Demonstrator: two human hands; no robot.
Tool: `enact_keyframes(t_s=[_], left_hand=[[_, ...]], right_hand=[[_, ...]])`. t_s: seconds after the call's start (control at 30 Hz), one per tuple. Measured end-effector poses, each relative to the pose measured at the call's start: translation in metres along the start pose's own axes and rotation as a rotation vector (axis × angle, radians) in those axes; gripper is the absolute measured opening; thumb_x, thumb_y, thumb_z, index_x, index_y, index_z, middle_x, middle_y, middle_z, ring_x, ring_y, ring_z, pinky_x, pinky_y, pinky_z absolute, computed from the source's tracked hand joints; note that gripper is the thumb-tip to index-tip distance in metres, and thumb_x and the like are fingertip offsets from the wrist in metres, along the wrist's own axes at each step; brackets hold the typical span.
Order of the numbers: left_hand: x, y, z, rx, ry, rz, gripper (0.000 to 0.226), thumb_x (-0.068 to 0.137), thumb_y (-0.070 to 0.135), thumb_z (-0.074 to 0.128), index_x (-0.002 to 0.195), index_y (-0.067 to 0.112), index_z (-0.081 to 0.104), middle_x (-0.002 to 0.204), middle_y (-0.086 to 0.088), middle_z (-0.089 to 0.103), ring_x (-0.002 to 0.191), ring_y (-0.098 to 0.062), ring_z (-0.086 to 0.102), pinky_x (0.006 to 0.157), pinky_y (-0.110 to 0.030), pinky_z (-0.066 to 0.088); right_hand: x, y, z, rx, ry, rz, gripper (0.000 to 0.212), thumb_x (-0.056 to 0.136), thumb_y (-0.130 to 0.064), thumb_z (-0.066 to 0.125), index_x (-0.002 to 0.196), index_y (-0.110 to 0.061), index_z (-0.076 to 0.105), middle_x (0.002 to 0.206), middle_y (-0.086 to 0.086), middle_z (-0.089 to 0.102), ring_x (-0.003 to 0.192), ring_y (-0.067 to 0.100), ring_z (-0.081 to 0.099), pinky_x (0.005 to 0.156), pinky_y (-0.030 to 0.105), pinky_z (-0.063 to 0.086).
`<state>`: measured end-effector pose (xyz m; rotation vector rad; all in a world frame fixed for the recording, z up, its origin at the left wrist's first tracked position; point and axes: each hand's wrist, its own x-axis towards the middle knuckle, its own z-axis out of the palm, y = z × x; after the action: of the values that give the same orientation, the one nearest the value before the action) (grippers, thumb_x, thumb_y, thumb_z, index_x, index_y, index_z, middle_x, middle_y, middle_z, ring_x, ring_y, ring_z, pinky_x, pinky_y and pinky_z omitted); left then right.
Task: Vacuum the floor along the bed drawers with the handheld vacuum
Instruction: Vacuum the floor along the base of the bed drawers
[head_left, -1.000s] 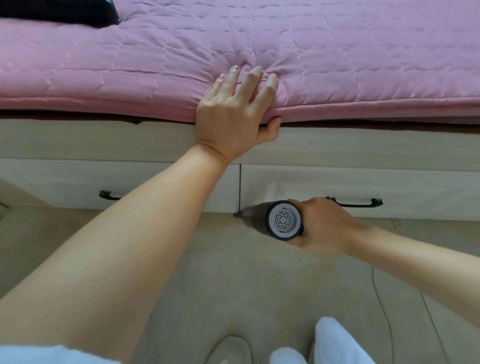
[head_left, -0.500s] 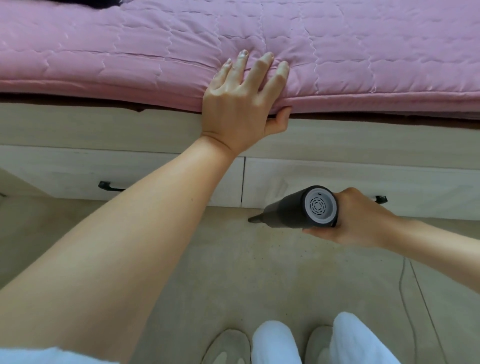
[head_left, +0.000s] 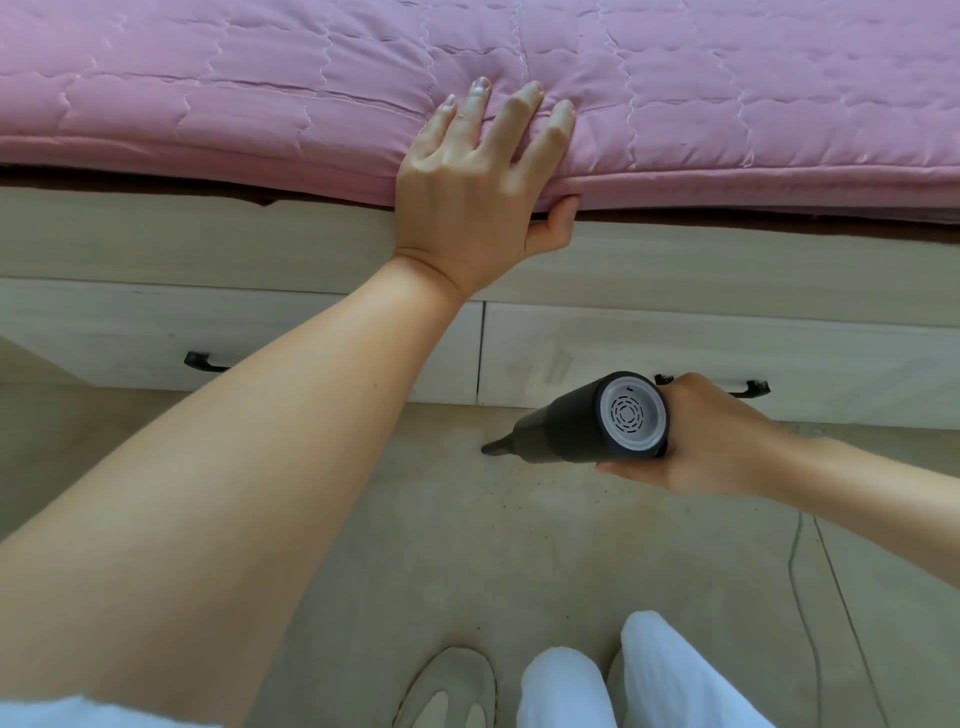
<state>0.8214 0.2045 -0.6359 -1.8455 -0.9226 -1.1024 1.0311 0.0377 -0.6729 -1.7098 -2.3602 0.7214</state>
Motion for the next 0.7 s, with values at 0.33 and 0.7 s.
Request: enact_keyframes(t_s=[0.33,0.7], left_hand=[[0.0,0.001,0.001,-0.007,0.008,0.004,0.049,0.088,0.051,0.051,0.117,0.019,0.075,0.117,-0.006,0.073,0.105,-0.037,0.071,0.085,-0.047,0.058],[0.0,-0.001,0.0,-0.026,0.005,-0.006,0.049,0.088,0.05,0.053,0.117,0.018,0.075,0.116,-0.007,0.073,0.104,-0.038,0.071,0.086,-0.048,0.058]], right_hand=[[0.0,-0.005,0.0,0.008,0.026,0.002,0.035,0.072,-0.049,0.073,0.099,-0.029,0.061,0.081,-0.009,0.069,0.077,0.016,0.065,0.069,0.036,0.053],[-0.006,-0.003,-0.006,0.078,-0.056,-0.047,0.019,0.07,-0.05,0.069,0.075,-0.038,0.056,0.065,-0.019,0.062,0.068,0.005,0.061,0.06,0.012,0.042]])
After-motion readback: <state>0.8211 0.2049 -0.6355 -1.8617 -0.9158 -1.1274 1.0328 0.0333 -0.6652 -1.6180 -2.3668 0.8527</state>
